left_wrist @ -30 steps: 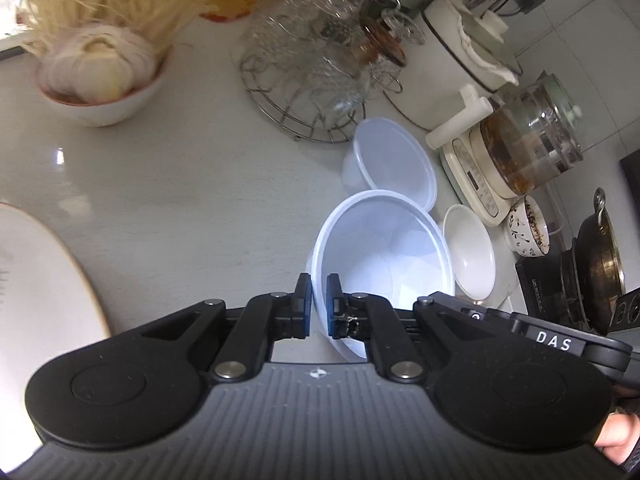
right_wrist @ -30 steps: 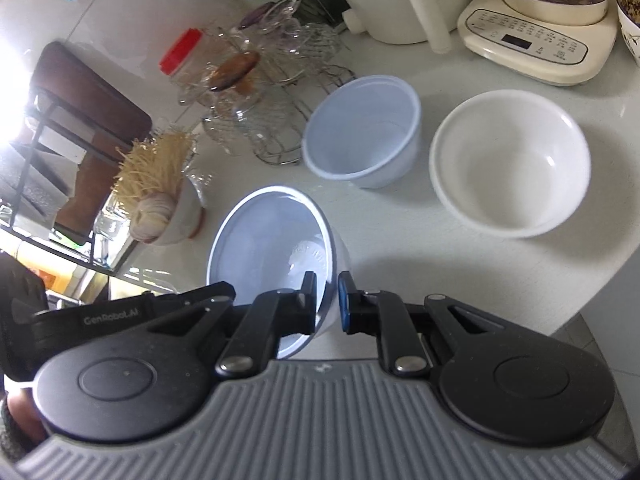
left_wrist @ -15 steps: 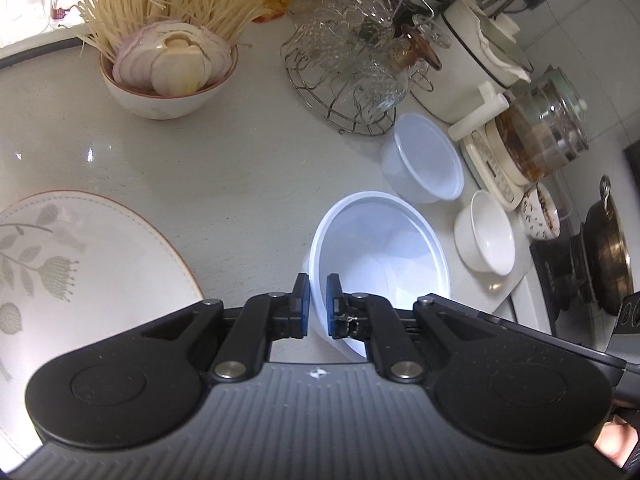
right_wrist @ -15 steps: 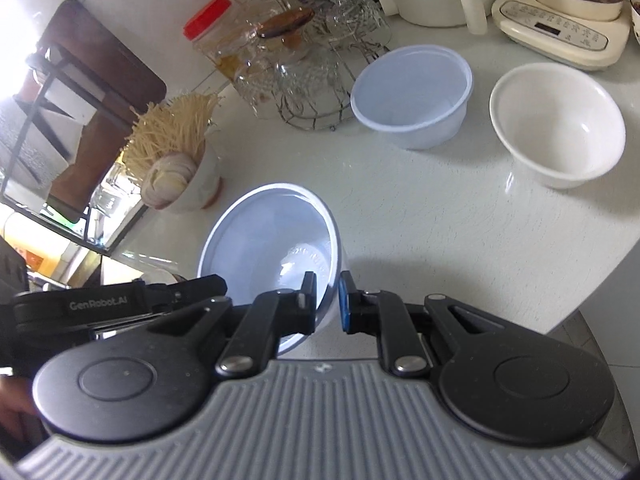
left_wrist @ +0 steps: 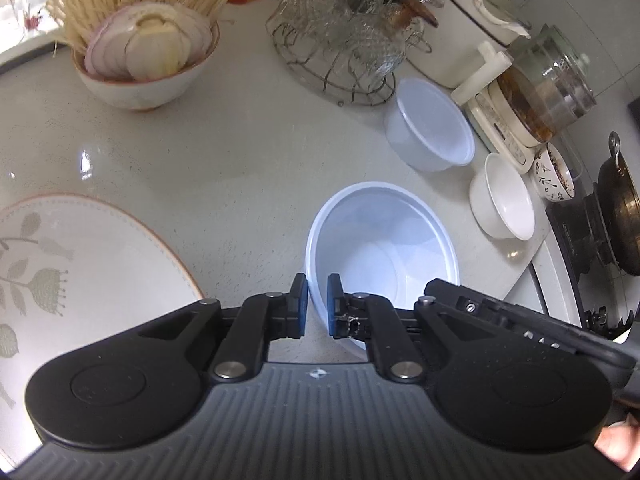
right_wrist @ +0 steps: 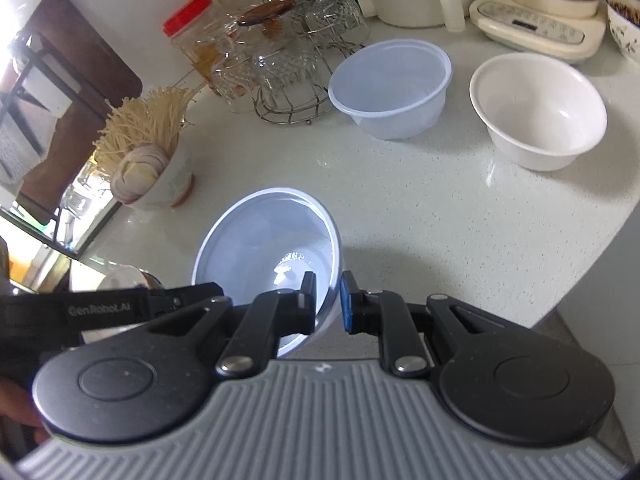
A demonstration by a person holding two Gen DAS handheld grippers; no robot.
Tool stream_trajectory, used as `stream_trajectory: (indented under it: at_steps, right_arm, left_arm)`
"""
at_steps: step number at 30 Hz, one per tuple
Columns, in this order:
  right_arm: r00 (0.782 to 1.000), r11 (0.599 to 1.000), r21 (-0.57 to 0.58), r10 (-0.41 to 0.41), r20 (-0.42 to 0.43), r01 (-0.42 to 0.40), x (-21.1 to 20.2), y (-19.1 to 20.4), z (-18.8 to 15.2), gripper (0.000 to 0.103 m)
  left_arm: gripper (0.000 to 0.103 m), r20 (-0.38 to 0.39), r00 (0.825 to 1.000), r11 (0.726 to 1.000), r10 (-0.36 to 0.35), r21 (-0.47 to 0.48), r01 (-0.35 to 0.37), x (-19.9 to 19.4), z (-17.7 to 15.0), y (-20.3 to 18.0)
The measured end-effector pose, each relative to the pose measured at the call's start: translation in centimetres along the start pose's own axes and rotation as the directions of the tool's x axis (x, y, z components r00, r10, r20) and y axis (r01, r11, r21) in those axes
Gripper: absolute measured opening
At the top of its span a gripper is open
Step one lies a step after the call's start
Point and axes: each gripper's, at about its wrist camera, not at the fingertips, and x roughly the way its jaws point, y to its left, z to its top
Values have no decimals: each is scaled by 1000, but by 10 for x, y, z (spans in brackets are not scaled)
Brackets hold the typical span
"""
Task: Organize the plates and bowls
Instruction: 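Lift the translucent bowl with the left gripper and carry it toward the leaf bowl stack, then lower the translucent bowl onto the counter and open the left gripper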
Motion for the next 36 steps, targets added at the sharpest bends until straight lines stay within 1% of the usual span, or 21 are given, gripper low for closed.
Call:
stream_trajectory:
  at_steps: [2,5,8,13,18,19,20,21,22,23,24,25,27,30,33,36]
  right_arm:
    - [1000,1000,3,-16,7,16,2,0,-2,17]
    - [1000,1000,27,-16,14,15,6,-3,-4,17]
    - [1000,1000,24,-14,14,14,11,-5,-5,17]
    - [1000,1000,13,-18,25,18,14,-2,-7,17]
    - [999,1000,14,-7,31,7,17,-1,-5,17]
    - [1000,1000,15,-5,30,5,17,-1,-4,17]
    - [1000,1000,14,-6,28,5,18,0,-3,17]
    - [1000,1000,10,-12,23,12,18,1,-2,17]
    - [1000,1000,3,-22,19,22,18,2,-1,19]
    - [999,1000,-1,-27,22,27,17,3,0,22]
    - [999,1000,-1,-24,33,24,16,3,1,33]
    - [999,1000,4,-16,45,16,13,3,2,42]
    - [998,1000,9,-15,54,14,10,4,3,48]
    - [998,1000,4,-24,57,24,2,6,8,49]
    - [996,999,14,-38,84,37,-12,7,13,49]
    - [993,999,11,-52,110,51,-27,10,17,49]
  left_arm:
    - [10,3,1000,1000,6,26,-6,2,1,-2]
    - [10,-7,1000,998,16,61,-16,8,2,-3]
    - [10,-19,1000,999,7,44,-6,14,4,3]
    - [10,-15,1000,998,21,66,-20,17,5,3]
    - [11,-14,1000,998,24,62,-23,16,8,5]
    - [19,-14,1000,998,20,54,-19,15,8,7]
    - [38,-13,1000,999,14,39,-14,15,9,9]
    - [48,-10,1000,1000,19,24,-19,13,9,10]
    - [55,3,1000,1000,23,21,-23,10,10,11]
    - [55,12,1000,999,21,26,-21,7,11,11]
    - [55,14,1000,999,19,27,-19,5,12,11]
    - [55,16,1000,999,18,26,-18,3,13,11]
    - [55,25,999,999,19,28,-20,-3,15,11]
    - [55,45,999,999,19,47,-21,-16,17,8]
    - [55,77,997,996,18,88,-24,-32,19,0]
    - [55,108,994,994,-2,109,-10,-47,21,-9]
